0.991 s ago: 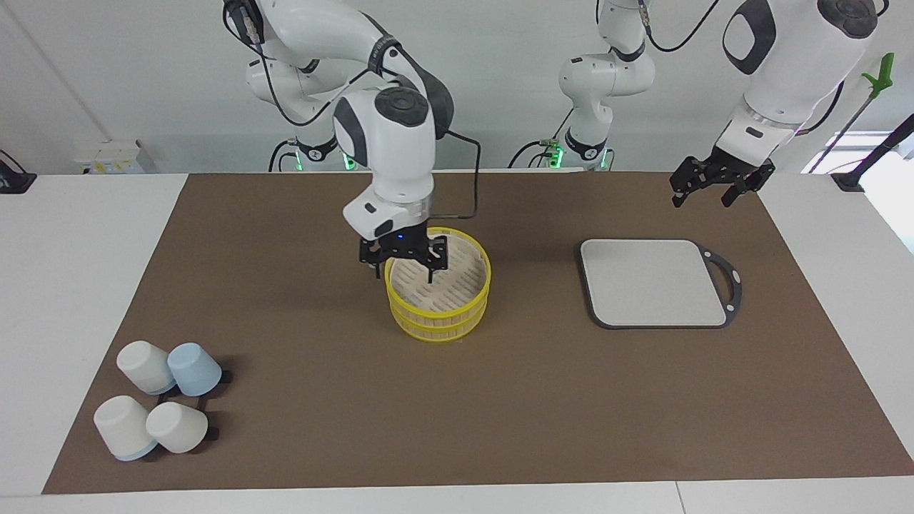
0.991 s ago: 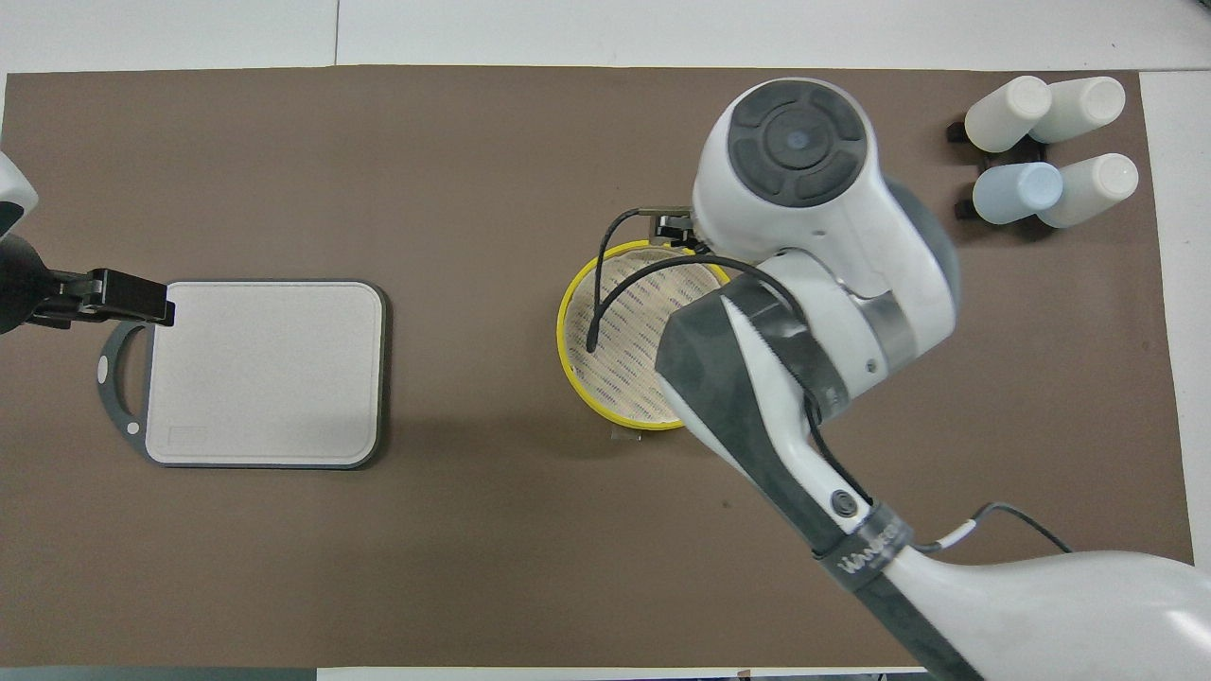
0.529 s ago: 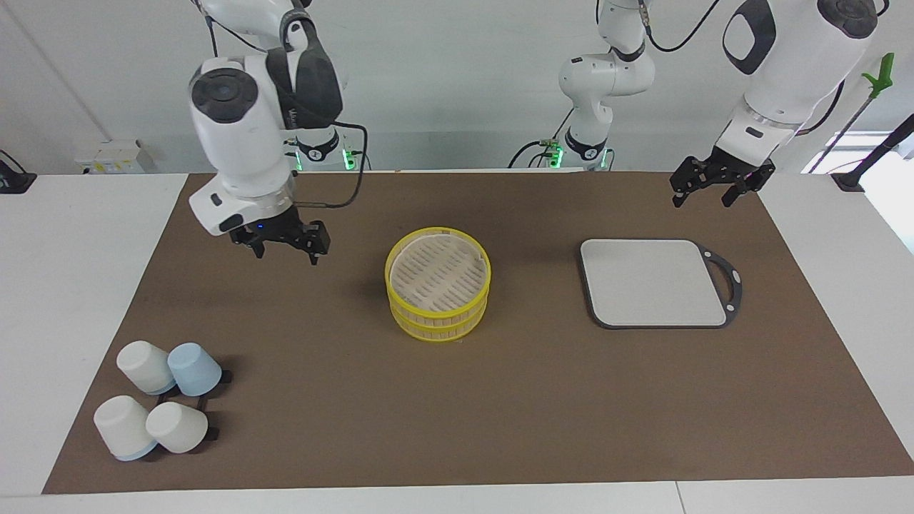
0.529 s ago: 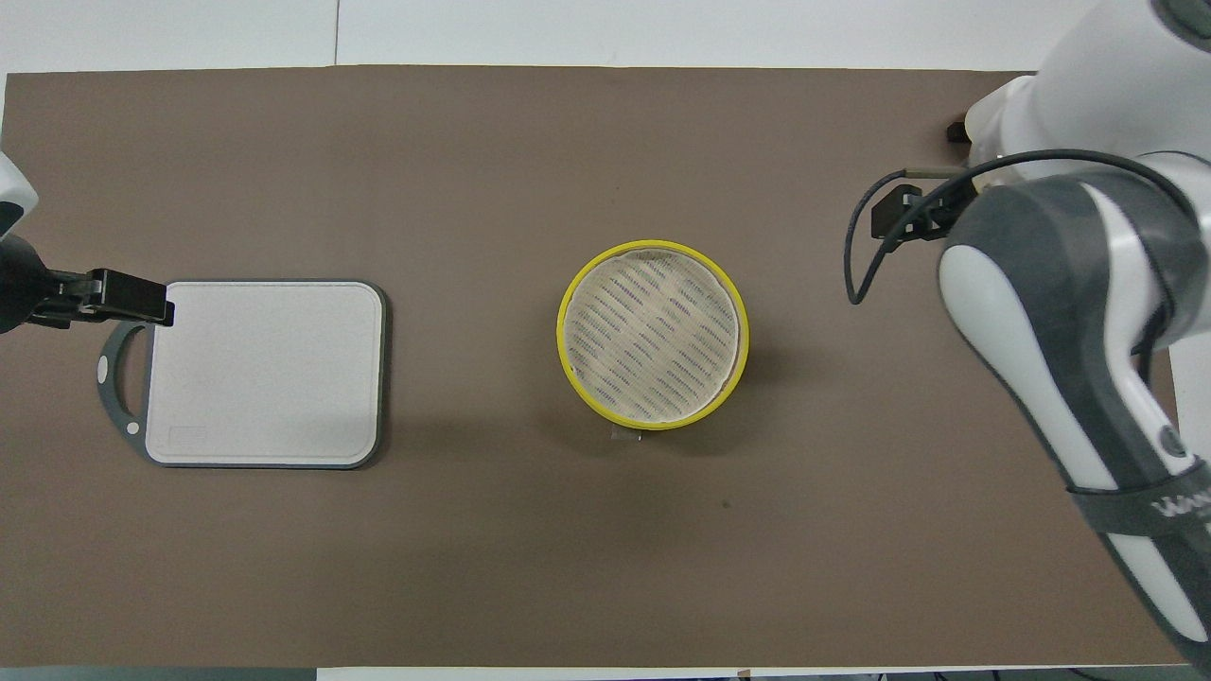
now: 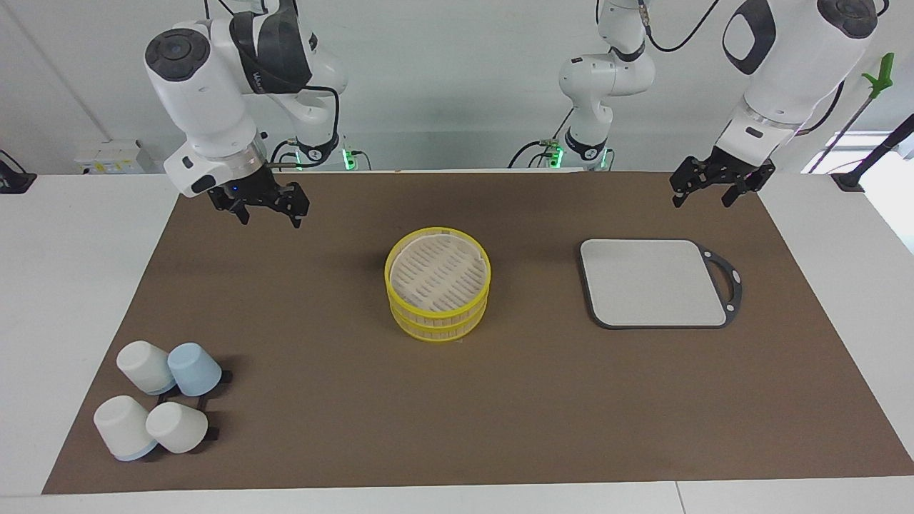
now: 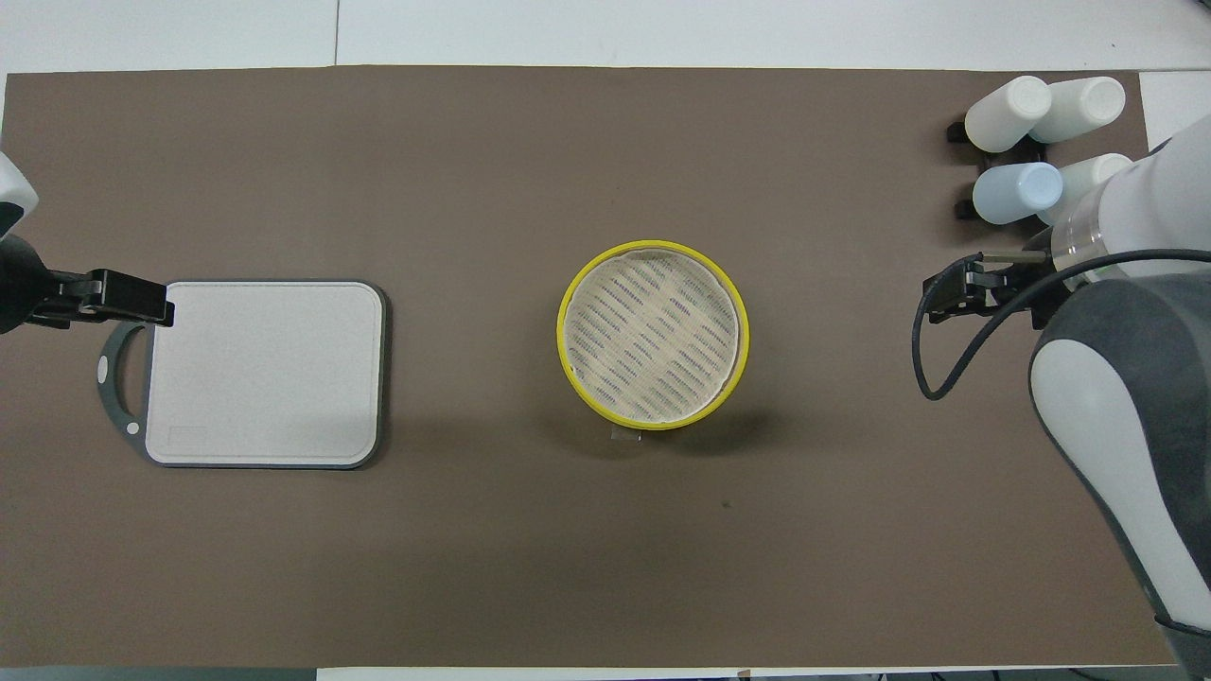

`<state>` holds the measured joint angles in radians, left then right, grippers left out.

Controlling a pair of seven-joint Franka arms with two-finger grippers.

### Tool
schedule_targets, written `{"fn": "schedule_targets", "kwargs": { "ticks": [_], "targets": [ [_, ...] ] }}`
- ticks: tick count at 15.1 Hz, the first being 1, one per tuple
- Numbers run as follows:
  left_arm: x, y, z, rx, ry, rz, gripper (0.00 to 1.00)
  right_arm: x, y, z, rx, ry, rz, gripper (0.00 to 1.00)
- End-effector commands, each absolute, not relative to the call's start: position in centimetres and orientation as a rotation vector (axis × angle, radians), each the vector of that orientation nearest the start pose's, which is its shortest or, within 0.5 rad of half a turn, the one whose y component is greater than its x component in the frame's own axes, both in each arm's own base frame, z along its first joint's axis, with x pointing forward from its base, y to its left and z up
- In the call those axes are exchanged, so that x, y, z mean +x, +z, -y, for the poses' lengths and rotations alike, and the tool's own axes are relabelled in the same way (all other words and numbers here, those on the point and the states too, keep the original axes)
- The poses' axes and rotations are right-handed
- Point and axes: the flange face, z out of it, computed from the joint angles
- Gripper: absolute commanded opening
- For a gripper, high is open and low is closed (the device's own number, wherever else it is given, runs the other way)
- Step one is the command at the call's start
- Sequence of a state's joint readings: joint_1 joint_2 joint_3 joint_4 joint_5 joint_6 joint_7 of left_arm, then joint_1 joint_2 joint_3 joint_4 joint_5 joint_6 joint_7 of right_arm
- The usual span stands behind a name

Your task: Place bun in steamer

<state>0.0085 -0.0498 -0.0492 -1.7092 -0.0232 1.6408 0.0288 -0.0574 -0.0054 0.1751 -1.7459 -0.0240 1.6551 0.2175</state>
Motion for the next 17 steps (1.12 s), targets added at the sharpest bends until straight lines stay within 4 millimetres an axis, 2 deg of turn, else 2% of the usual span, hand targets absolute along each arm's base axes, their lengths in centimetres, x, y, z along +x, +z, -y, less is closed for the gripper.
{"fn": "schedule_targets", "kwargs": {
  "ticks": [1, 3, 5, 11, 13, 17],
  "targets": [
    [53.6, 59.4, 2.4, -3.144, 0.005, -0.129, 1.00, 54.2, 54.7, -5.5, -3.143, 0.113, -0.146, 1.00],
    [53.6, 59.5, 2.4, -3.144, 0.003, -0.129, 1.00, 54.4, 54.8, -4.5, -3.075, 0.120, -0.154, 1.00],
    [53.6, 59.5, 2.4, -3.144, 0.000, -0.129, 1.00, 54.5, 54.8, -3.3, -3.068, 0.123, -0.091, 1.00],
    [53.7, 59.6, 2.4, -3.144, -0.005, -0.129, 1.00, 54.0, 55.4, -4.3, -3.072, 0.119, -0.122, 1.00],
    [53.7, 59.6, 2.4, -3.144, -0.005, -0.129, 1.00, 53.6, 56.2, -4.3, -3.075, 0.095, -0.118, 1.00],
    [53.7, 59.8, 2.4, -3.144, -0.010, -0.129, 1.00, 54.1, 56.3, -4.3, -3.082, 0.047, -0.111, 1.00]
  ]
}}
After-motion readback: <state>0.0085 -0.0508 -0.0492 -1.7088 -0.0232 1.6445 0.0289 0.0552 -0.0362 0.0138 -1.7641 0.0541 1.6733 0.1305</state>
